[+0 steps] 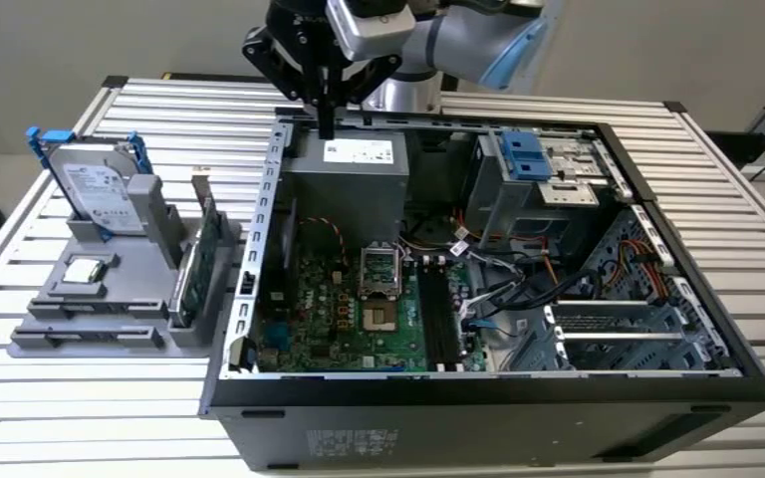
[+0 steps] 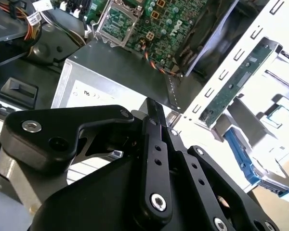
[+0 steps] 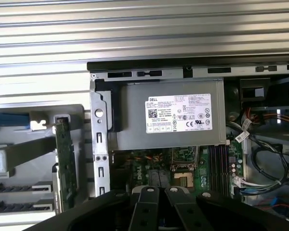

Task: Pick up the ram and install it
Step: 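Reach for the ram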

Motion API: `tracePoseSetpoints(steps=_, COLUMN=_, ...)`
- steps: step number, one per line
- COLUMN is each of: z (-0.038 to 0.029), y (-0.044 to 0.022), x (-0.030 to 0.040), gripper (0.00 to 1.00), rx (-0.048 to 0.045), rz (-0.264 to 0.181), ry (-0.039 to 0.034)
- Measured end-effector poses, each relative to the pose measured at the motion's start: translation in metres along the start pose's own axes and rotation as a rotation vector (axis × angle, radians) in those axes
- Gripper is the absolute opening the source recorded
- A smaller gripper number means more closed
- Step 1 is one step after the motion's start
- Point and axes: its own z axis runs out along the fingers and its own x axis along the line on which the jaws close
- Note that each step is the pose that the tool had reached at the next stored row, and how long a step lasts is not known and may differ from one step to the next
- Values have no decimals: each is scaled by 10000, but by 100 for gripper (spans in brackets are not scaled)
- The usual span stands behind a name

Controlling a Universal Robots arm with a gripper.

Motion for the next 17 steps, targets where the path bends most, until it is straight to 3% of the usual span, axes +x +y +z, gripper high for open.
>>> tracePoseSetpoints(steps=17, z=-2, y=-6, x=80, gripper=0, rx=1, rz=-1, ry=1)
